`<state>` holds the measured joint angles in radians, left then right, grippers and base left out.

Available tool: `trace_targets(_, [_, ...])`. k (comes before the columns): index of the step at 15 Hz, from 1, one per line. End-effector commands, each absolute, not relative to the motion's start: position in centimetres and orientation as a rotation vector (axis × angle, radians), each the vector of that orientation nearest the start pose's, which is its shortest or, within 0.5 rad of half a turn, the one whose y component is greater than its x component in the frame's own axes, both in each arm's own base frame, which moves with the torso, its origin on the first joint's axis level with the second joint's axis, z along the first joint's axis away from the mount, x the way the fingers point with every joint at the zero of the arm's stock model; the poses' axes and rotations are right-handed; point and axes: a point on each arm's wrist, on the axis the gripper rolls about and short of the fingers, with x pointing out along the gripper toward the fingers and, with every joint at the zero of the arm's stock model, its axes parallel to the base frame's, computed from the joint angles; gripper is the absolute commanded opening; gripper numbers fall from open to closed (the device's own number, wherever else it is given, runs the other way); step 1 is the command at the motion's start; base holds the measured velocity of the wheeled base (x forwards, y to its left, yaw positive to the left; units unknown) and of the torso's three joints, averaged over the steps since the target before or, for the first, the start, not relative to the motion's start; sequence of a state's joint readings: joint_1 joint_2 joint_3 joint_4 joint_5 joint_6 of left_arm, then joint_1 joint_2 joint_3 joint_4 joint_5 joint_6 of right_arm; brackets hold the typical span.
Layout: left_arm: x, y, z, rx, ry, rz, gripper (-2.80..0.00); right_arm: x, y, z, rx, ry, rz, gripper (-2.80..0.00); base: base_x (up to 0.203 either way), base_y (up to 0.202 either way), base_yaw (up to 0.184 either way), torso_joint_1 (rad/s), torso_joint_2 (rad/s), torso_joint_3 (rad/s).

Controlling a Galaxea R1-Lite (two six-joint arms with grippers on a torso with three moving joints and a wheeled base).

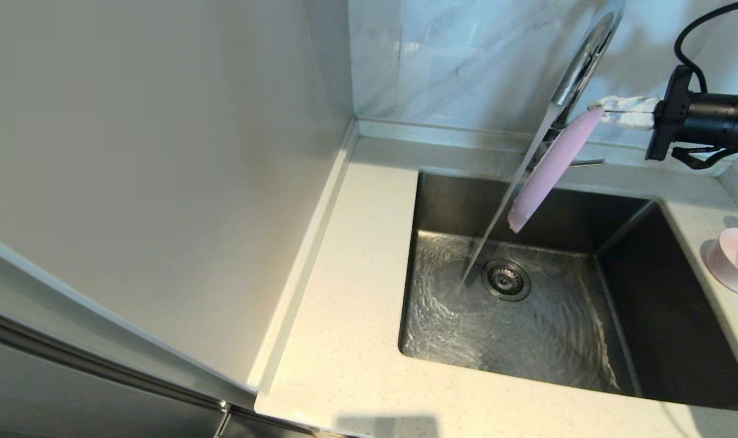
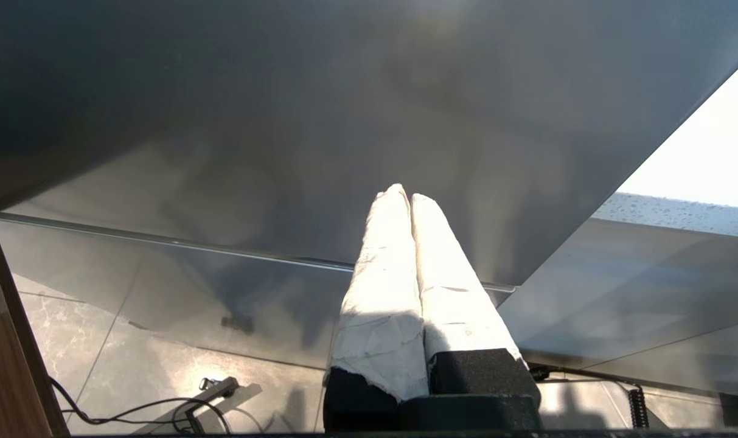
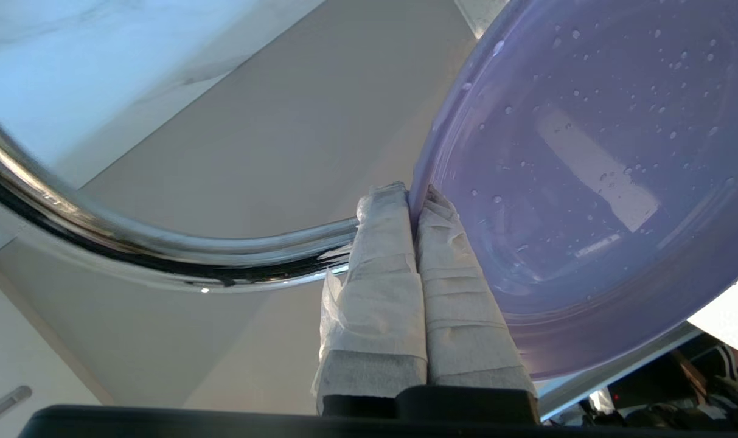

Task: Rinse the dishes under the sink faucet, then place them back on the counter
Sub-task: Rinse the plate

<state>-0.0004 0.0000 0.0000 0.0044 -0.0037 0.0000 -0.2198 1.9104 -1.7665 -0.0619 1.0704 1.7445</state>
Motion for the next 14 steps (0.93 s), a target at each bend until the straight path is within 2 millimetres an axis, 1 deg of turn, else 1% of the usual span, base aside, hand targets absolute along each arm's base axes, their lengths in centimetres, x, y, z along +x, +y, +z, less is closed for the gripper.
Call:
trace_targets(1, [-2.28,-0.01,7.5,0.0,0.005,-0.003,-2.8,36.95,-6.15,32.12,1.675,0.806,0.565,-2.8,0.0,0.0,0.0,0.0,0.0,0.0])
trace_targets(4, [-2.28,-0.01,7.5,0.0,0.005,-0.003,-2.8,37.01,-6.06,31.7,1.673,0.817,0.562,-2.8,0.0,0.0,0.0,0.0,0.0,0.0])
trace_targets(11, [-2.28,-0.01,7.5,0.0,0.005,-0.003,-2.8,37.17,-6.13,31.7,1.67,0.813,0.565,-2.8,0.0,0.0,0.0,0.0,0.0,0.0])
trace_targets(14, [-2.28,-0.01,7.5,0.0,0.005,-0.003,-2.8,37.32,-6.17,31.71,1.649,0.781,0.595,-2.8,0.0,0.0,0.0,0.0,0.0,0.0])
